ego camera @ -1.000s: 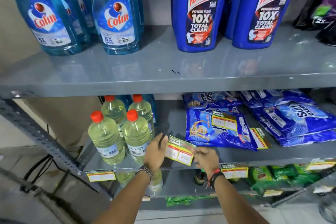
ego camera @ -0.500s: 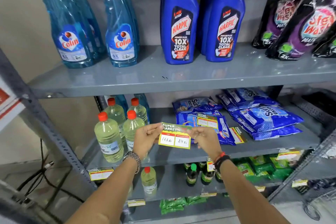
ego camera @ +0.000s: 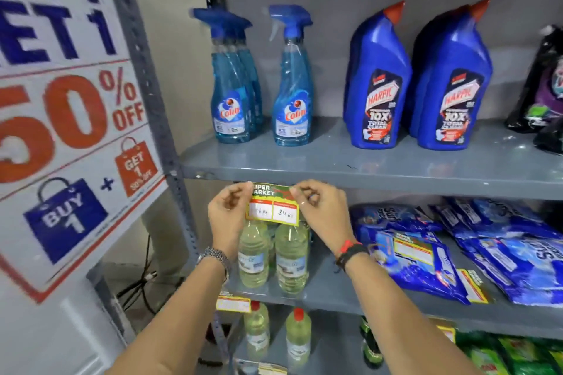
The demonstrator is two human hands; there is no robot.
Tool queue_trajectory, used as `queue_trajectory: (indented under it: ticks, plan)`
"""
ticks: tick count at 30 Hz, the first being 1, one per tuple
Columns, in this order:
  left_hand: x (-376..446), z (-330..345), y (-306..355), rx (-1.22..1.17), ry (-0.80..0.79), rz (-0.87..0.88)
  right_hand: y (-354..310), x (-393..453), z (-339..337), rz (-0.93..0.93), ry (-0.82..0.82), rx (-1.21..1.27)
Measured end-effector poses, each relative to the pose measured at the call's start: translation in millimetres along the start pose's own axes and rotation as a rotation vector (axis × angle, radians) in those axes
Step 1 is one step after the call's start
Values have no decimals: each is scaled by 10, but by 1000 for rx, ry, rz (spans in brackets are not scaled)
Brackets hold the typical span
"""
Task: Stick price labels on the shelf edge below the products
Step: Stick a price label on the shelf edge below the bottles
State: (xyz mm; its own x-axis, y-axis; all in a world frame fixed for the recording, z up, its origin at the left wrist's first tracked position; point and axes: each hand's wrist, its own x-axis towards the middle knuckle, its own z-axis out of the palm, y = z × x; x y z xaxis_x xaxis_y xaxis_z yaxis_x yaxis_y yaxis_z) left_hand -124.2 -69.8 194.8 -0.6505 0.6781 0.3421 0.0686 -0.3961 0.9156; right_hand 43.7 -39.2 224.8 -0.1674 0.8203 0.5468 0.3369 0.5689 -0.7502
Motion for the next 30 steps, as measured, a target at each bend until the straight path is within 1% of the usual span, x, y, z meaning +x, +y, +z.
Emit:
queue_trajectory:
  ticks: [2,8,13,18,20,22,23,24,26,28,30]
  plan:
    - [117,-40,32,17,27,13,-64,105,92,-5,3,-33]
    - [362,-97,44,162,42,30,-89,281,262,23,5,-100]
    - [375,-74,74,239,75,49,-133,295,259,-5,26,-172]
    - [369,-76,117,358,110,62,-185,305,268,20,25,-216]
    - [354,-87,136,535,144,135,-203,325,271,-4,27,-295]
    - [350,-94,171,713,197,286,-195,350,285,-81,52,-392]
    - [364,-100,189,765,197,364,-185,372,303,-143,75,-455]
    - [383,-102,208,812,161,436,-179,399,328,-203,102,-536]
    - [434,-102,221,898,17,540,-188,465,386,-269,115,-665]
    - [474,-86,223,899,-106,541,-197,537,422,-247,34,-683]
    - [488,-85,231,830,-132,496,-175,569,419,-197,-28,-621]
